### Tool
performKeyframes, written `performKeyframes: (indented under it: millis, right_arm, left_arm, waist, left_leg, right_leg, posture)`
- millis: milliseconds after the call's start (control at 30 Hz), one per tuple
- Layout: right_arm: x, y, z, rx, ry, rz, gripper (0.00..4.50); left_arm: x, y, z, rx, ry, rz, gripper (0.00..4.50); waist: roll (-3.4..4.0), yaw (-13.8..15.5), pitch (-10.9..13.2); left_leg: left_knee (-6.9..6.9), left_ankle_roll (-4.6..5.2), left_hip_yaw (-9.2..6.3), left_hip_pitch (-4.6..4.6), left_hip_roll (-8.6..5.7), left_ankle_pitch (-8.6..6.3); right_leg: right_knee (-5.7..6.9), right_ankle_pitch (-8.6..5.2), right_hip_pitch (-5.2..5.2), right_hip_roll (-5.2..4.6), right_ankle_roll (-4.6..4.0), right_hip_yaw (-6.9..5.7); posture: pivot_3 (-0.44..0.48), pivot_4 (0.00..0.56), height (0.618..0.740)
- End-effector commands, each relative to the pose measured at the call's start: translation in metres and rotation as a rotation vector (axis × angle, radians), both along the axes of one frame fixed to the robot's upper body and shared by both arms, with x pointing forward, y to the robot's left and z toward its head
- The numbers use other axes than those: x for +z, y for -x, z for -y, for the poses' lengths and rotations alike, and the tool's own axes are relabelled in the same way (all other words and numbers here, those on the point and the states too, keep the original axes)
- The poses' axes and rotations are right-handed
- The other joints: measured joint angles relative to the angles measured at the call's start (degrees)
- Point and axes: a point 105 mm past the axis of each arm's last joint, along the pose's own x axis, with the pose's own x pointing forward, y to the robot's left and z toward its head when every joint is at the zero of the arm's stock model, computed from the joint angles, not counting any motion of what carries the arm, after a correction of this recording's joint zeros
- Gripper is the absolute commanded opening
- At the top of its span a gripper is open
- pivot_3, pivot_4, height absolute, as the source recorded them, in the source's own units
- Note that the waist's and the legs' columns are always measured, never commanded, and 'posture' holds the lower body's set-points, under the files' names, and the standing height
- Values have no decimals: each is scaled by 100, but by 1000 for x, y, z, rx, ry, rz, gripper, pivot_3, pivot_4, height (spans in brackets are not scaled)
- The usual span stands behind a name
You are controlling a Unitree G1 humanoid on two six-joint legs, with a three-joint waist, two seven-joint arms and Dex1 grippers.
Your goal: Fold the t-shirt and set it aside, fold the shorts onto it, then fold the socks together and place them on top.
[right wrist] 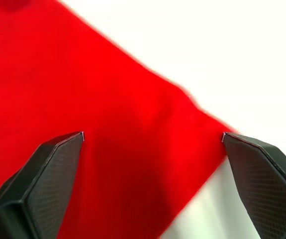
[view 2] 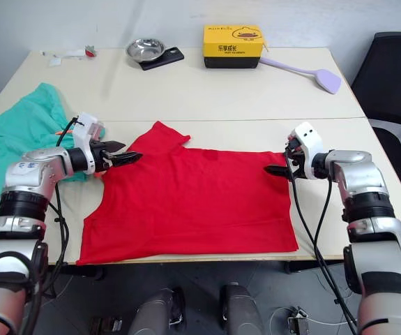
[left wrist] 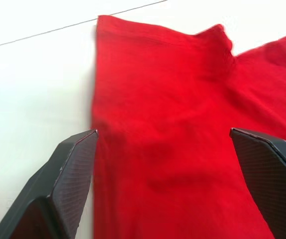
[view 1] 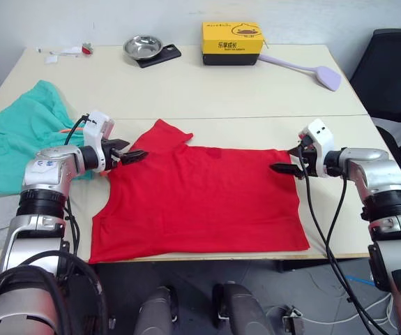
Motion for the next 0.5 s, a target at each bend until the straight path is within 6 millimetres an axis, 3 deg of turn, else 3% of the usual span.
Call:
performKeyframes:
  millis: [33, 200, 400, 467, 500]
  right_arm:
    - [13, -13, 4, -51, 9, 55, 4500]
    - [7, -18, 3, -62, 41, 34, 4500]
    - [1, -15, -9, -13, -38, -32, 4500]
    - [2, -15, -10, -14, -58, -29, 4138]
    - [2, -15, -9, -16, -61, -26, 3977]
  left_arm:
    - [7, -11, -5, 47, -37, 29, 4451]
    - [-2, -22, -6, 108, -102, 19, 4451]
    - [-17, -21, 8, 67, -66, -44, 4451]
    - [-19, -20, 12, 54, -42, -55, 4500]
    - [-19, -20, 13, 47, -46, -56, 4299]
  waist:
    - [-1, -7, 1]
    - [-2, -16, 1]
    - [-2, -23, 1]
    - [-2, -23, 1]
    - [-2, -23, 1]
  left_leg:
    - [2, 0, 0, 1, 0, 0]
    - [27, -1, 2, 3, 1, 1]
    - [52, -1, 2, 4, 1, 1]
    - [59, -2, 2, 4, 2, 0]
    - [61, -2, 1, 5, 1, 0]
  right_leg:
    - [5, 0, 0, 0, 0, 1]
    - [30, 0, 0, -3, 0, 4]
    - [56, 0, 0, -3, 0, 5]
    - [63, 0, 1, -4, 0, 5]
    - [65, 0, 1, -5, 0, 5]
  posture:
    - [0, 150, 740]
    - [0, 150, 740]
    - [0, 150, 740]
    - [0, 150, 740]
    - [0, 150, 740]
